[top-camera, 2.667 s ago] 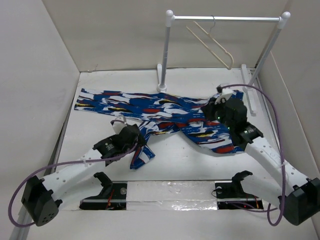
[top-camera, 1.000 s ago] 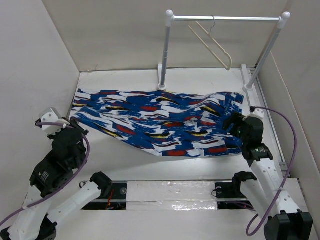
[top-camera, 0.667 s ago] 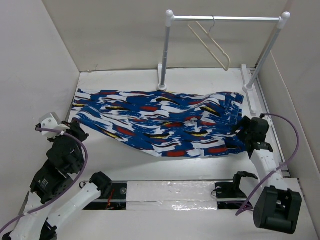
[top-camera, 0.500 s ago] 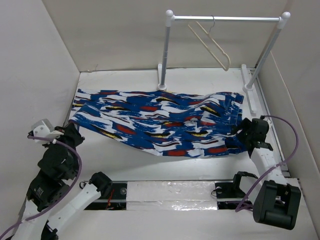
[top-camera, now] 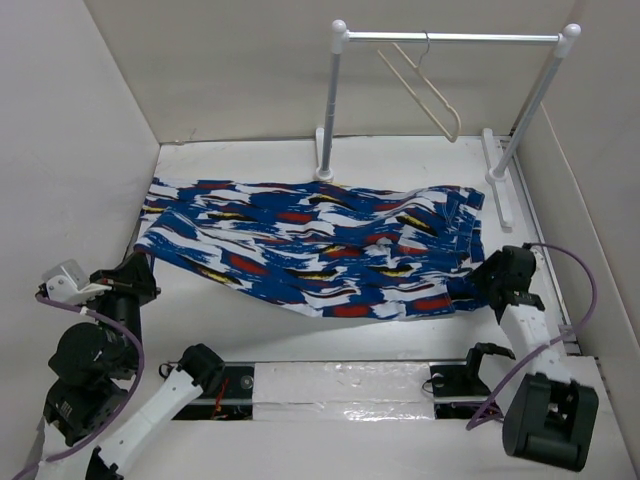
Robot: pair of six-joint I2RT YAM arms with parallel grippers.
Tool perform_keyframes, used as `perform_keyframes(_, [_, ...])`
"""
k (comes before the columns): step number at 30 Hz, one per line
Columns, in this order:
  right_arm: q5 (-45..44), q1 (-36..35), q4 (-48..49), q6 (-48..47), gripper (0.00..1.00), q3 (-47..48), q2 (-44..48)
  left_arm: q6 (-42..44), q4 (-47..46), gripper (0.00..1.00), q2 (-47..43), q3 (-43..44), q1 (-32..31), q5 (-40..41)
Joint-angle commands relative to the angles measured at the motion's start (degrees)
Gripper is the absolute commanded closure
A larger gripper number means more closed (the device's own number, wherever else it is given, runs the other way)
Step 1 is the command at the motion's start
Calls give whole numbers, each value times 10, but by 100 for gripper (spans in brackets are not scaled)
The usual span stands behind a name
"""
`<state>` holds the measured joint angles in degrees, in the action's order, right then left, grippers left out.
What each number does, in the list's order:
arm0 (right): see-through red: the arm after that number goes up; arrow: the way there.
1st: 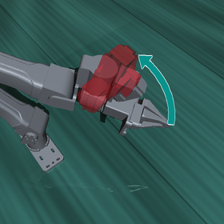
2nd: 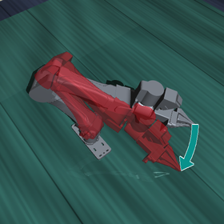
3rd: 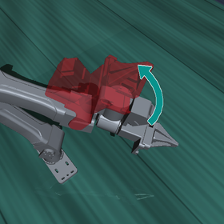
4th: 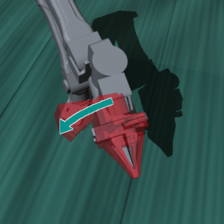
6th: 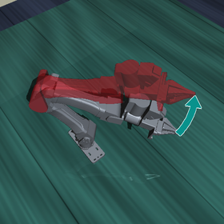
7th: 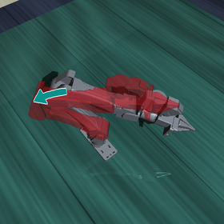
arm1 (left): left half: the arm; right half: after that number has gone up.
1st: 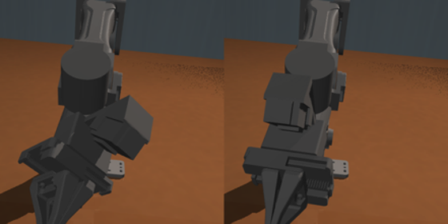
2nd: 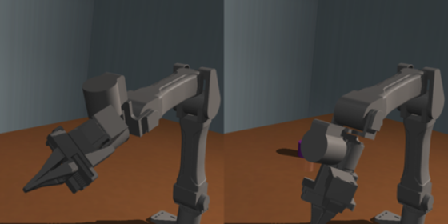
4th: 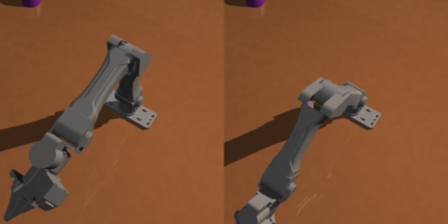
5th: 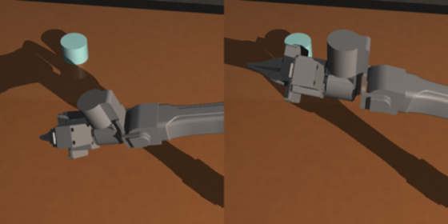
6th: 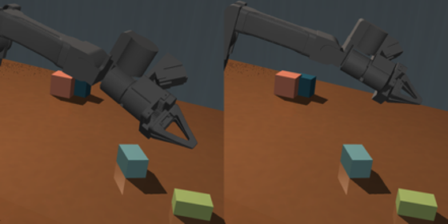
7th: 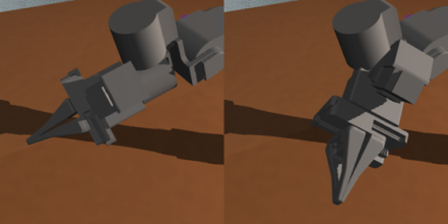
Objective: Place the trousers on the hanger
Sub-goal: Flatten out the trousers at the center of the board, then fold the trousers at the center of the board.
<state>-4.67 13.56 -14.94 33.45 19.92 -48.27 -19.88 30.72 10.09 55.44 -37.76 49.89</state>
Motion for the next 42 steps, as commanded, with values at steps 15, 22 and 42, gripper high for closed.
perform_keyframes(15, [49, 68, 103, -85, 100, 165, -253, -11, -18, 100, -50, -12, 2, -14])
perform_keyframes(22, [-49, 68, -33, -32, 16, 117, -81, -26, -22, 100, -52, -34, 2, -49])
perform_keyframes(42, [12, 33, -180, 122, 45, 5, 116, -24, -73, 100, -81, -51, 2, -83])
